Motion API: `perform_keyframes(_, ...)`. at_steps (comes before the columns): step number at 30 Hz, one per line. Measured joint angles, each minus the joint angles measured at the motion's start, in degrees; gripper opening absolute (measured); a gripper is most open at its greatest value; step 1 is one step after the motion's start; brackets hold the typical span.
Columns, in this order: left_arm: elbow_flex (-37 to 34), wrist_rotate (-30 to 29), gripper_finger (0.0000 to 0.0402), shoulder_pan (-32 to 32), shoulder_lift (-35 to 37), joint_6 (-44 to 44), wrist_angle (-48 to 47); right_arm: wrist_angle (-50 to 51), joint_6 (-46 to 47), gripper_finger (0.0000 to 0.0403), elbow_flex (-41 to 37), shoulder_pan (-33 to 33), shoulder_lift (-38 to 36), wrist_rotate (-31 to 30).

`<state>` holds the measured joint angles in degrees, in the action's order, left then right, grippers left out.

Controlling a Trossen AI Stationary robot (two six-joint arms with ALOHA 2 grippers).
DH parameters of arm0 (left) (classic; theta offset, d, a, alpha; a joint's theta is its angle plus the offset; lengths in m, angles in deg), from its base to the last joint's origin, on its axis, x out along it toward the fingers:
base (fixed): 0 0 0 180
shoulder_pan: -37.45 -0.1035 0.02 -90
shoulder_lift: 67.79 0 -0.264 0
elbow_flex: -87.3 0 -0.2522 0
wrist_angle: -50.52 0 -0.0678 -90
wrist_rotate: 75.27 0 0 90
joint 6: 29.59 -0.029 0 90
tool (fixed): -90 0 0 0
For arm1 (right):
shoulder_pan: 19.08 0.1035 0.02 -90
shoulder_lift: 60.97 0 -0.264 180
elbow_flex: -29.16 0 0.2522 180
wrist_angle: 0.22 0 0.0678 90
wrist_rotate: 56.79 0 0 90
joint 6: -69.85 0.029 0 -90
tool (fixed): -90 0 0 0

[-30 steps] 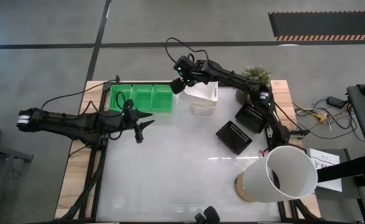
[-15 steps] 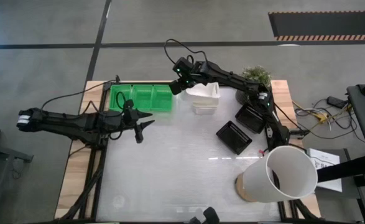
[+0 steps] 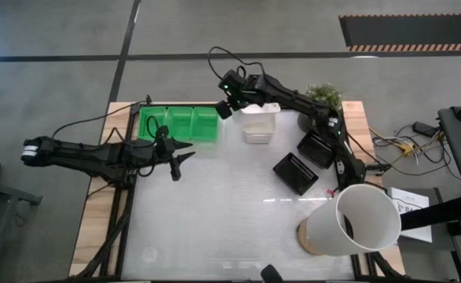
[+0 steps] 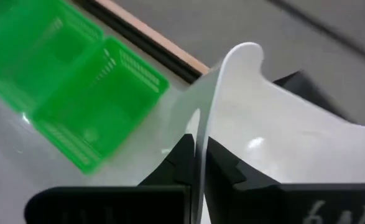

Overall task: Stack baskets by color
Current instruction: Stack the bottom white bin on top of the top white bin

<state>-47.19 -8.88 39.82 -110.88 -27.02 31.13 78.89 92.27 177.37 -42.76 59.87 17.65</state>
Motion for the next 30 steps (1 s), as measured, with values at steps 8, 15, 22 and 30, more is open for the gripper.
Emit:
perform_keyframes(8,0.00,-0.02,0.0121,0.00,0.00,-0.04,0.04,10.34,-5.19,0.0009,0.36,2.15,-2.31,-2.10)
perform_keyframes(15,0.00,-0.02,0.0121,0.00,0.00,-0.04,0.16,9.86,-4.48,0.0008,0.36,3.23,-3.69,-2.87)
perform_keyframes(22,0.00,-0.02,0.0121,0.00,0.00,-0.04,0.21,9.04,-13.82,0.0008,0.36,4.60,-4.11,-2.94)
perform_keyframes(30,0.00,-0.02,0.0121,0.02,0.00,-0.04,0.17,15.44,-46.68,0.0008,0.36,6.69,-7.52,-2.00)
